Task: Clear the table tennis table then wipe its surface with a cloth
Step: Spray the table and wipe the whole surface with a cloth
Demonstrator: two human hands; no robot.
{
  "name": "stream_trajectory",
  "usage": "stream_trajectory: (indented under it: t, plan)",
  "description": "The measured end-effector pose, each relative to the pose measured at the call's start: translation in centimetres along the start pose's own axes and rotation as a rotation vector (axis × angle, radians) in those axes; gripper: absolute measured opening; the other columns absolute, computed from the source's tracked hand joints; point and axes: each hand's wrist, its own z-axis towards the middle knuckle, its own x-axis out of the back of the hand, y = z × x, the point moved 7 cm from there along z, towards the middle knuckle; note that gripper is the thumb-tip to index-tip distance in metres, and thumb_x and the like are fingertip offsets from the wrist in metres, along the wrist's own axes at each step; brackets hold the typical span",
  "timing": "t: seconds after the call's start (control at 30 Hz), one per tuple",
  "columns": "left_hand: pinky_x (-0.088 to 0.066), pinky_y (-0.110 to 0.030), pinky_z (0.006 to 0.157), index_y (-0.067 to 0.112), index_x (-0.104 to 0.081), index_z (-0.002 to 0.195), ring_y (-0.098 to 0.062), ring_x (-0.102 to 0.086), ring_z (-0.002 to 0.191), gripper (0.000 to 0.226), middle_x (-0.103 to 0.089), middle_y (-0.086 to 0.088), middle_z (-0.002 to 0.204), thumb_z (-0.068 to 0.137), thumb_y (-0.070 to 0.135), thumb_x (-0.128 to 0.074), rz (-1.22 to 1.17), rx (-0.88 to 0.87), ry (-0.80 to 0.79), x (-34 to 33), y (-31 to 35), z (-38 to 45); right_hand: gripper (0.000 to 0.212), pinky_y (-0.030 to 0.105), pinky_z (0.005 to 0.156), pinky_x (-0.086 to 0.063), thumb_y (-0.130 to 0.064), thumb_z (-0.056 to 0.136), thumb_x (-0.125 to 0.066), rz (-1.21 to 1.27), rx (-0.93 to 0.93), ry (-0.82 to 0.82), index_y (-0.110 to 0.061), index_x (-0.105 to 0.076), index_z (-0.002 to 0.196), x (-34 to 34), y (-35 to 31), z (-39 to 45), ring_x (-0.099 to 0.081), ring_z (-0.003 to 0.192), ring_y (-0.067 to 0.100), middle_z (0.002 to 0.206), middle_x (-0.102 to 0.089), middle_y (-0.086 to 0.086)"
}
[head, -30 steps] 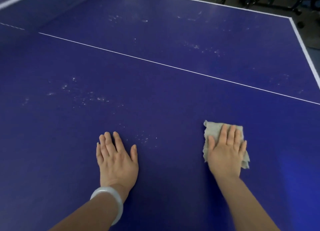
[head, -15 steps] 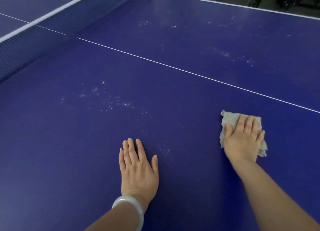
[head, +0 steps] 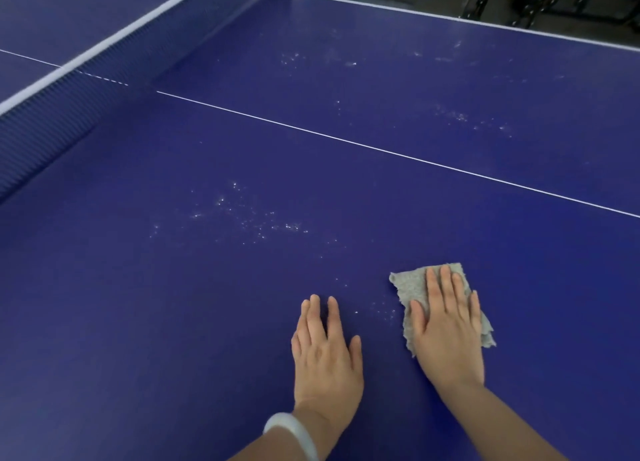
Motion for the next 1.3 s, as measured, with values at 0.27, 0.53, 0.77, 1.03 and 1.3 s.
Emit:
stream_trajectory:
  t: [0.27, 0.53, 0.77, 1.03, 1.3]
  plan:
    - [-0.029, -0.050, 0.115, 0.001, -0.039, 0.144, -0.035, -0.031, 0.139, 0.064, -0.035, -0.019, 0.148, 0.100, 0.044, -0.022, 0.170, 0.067, 0.117, 6.2, -17.2, 4.6, 0.066, 0.039, 0.123, -0.001, -0.049, 0.096, -0.006, 0.031, -0.110, -0.005, -0.018, -0.010, 0.154, 0.4, 0.1, 0.0, 0.000, 0.150, 0.012, 0.162, -0.009, -0.001]
    - [-0.012, -0.054, 0.119, -0.007, -0.026, 0.147, -0.040, -0.021, 0.144, 0.064, -0.029, -0.028, 0.151, 0.101, 0.037, -0.020, 0.220, 0.140, 0.165, 5.0, -17.1, 5.3, 0.068, 0.051, 0.120, -0.003, -0.049, 0.098, -0.012, 0.055, -0.580, -0.019, -0.012, -0.007, 0.155, 0.1, -1.3, -5.6, 0.001, 0.150, 0.026, 0.162, -0.005, 0.013]
    - [-0.015, -0.055, 0.118, -0.007, -0.028, 0.146, -0.041, -0.024, 0.142, 0.072, -0.032, -0.028, 0.150, 0.097, 0.043, -0.017, 0.213, 0.123, 0.156, 4.8, -17.1, 5.3, 0.070, 0.058, 0.117, -0.015, -0.052, 0.099, -0.016, 0.039, -0.149, 0.002, -0.007, -0.026, 0.152, -0.4, -16.8, -4.0, -0.016, 0.147, 0.037, 0.156, -0.022, 0.023]
    - [-0.016, -0.055, 0.118, -0.008, -0.031, 0.145, -0.042, -0.026, 0.141, 0.071, -0.034, -0.029, 0.148, 0.096, 0.042, -0.021, 0.221, 0.123, 0.173, 5.1, -16.8, 5.4, 0.068, 0.058, 0.117, -0.009, -0.051, 0.099, -0.015, -0.012, -0.430, -0.052, -0.011, -0.020, 0.154, 0.2, -1.1, 4.2, -0.011, 0.148, 0.034, 0.159, -0.018, 0.019]
    - [-0.019, -0.056, 0.117, -0.008, -0.032, 0.145, -0.041, -0.027, 0.141, 0.071, -0.035, -0.028, 0.148, 0.097, 0.042, -0.019, 0.259, 0.122, 0.164, 5.1, -17.1, 5.3, 0.065, 0.046, 0.120, 0.007, -0.053, 0.101, -0.006, 0.051, 0.216, -0.088, -0.018, -0.005, 0.156, -0.4, -15.7, 5.8, 0.010, 0.150, 0.022, 0.163, -0.001, 0.007]
